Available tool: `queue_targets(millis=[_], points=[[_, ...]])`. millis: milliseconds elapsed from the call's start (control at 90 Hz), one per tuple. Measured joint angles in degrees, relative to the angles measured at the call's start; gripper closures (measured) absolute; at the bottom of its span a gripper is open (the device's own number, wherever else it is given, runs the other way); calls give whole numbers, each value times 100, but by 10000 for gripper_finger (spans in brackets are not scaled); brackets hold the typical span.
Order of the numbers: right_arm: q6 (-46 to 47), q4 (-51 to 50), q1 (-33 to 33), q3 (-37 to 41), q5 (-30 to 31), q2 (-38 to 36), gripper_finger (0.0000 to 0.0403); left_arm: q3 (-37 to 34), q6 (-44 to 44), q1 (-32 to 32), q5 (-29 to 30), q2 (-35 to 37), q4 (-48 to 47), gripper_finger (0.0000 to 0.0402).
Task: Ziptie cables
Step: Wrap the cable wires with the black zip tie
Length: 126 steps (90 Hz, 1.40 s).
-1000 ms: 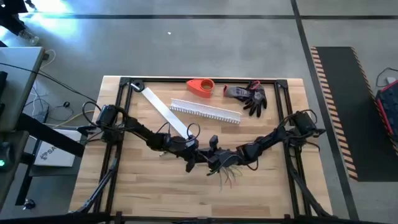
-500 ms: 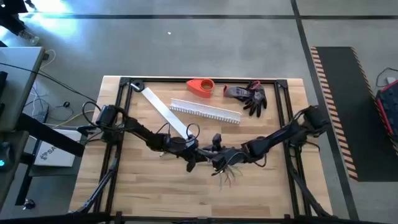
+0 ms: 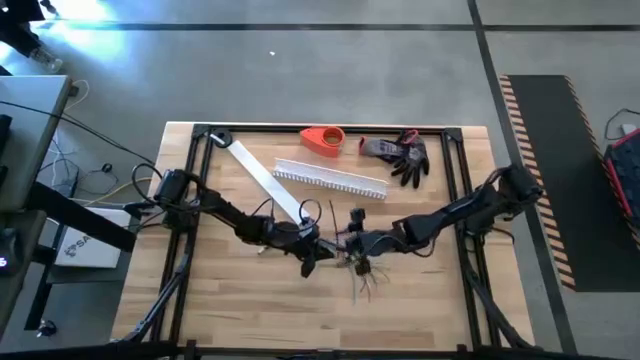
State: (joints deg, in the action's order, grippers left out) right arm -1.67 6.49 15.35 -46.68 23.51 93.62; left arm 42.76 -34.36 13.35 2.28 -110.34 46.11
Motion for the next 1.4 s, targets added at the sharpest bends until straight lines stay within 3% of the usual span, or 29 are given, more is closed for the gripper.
queue_targets(millis=[56, 322, 589, 833, 1122, 1400], points=[[503, 157, -268, 192, -91, 0, 236, 0, 10, 9, 0, 0, 2, 402], [1706, 1365, -1477, 1049, -1776, 55, 236, 0, 50, 19, -4, 0, 0, 402], [1956, 2131, -1736, 1112, -2584, 751, 236, -2, 52, 19, 2, -2, 0, 402], [1981, 2464, -1764, 925, -2616, 1255, 269, -2, 51, 19, 12, -4, 0, 402], [1356, 2513, -1735, 922, -2437, 1257, 391, -4, 54, 19, -77, -4, 2, 402], [-391, 2598, -1173, 922, -1394, 1177, 402, -6, 29, -81, -547, 214, -33, 402]])
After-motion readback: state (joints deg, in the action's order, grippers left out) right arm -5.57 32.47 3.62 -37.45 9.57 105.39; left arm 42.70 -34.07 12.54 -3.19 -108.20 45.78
